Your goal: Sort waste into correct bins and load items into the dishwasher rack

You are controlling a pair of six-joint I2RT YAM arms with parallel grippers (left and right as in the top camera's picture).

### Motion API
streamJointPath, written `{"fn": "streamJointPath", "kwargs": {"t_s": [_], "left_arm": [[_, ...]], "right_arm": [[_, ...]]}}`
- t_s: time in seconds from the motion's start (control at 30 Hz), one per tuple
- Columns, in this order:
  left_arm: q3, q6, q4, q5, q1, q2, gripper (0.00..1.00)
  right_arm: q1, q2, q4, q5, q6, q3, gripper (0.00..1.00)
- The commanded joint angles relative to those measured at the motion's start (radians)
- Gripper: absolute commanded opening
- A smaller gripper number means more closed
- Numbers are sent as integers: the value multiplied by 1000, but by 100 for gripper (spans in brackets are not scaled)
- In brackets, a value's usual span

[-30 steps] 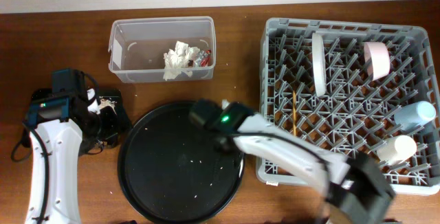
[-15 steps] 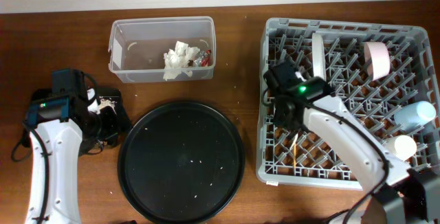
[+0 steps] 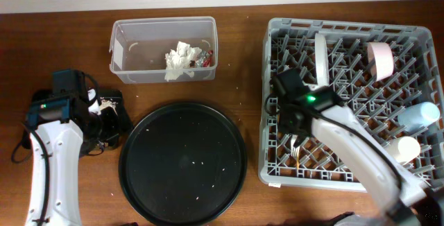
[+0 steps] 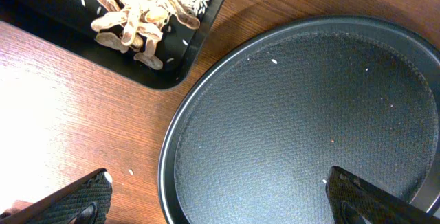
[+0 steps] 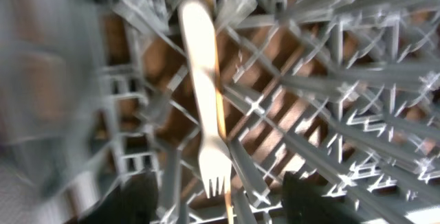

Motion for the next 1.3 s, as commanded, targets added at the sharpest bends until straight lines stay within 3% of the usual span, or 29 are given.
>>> {"fn": "streamJointPath", "kwargs": {"t_s": [0.0, 0.07, 0.13, 0.23, 0.33, 0.43, 0.5, 0.63, 0.7, 0.83, 1.0, 1.27], "left_arm": [[4, 56, 20, 94, -10, -13, 99], [4, 95, 53, 124, -64, -13, 99], [4, 140, 91, 124, -159, -13, 99], [4, 213, 132, 108, -346, -10, 99], [4, 222, 92, -32, -443, 17, 99], [4, 132, 31, -5, -373, 20, 99], [4, 132, -35, 53, -270, 18, 99], [2, 155, -86, 40, -231, -62, 99], [-13, 155, -50, 26, -231, -171, 99], [-174, 155, 108, 26, -231, -550, 99], [-308, 154, 141, 27, -230, -865, 99], [-308, 155, 119, 27, -231, -895, 99]], "right_arm": [[-67, -136, 22, -114, -107, 56, 83], [-153, -165, 34, -312, -272, 56, 89], [-257, -171, 25, -423, -344, 56, 98], [-387, -171, 17, -535, -501, 56, 98], [-472, -171, -14, -530, -522, 58, 98], [-517, -169, -100, -481, -521, 67, 98], [-522, -171, -177, -432, -522, 67, 98], [-522, -256, -213, -428, -525, 66, 99], [-522, -348, -198, -406, -510, 64, 98], [-522, -652, -105, -346, -510, -13, 98], [-522, -848, -103, -306, -510, -73, 98], [-522, -850, -102, -305, -510, -73, 98]]}}
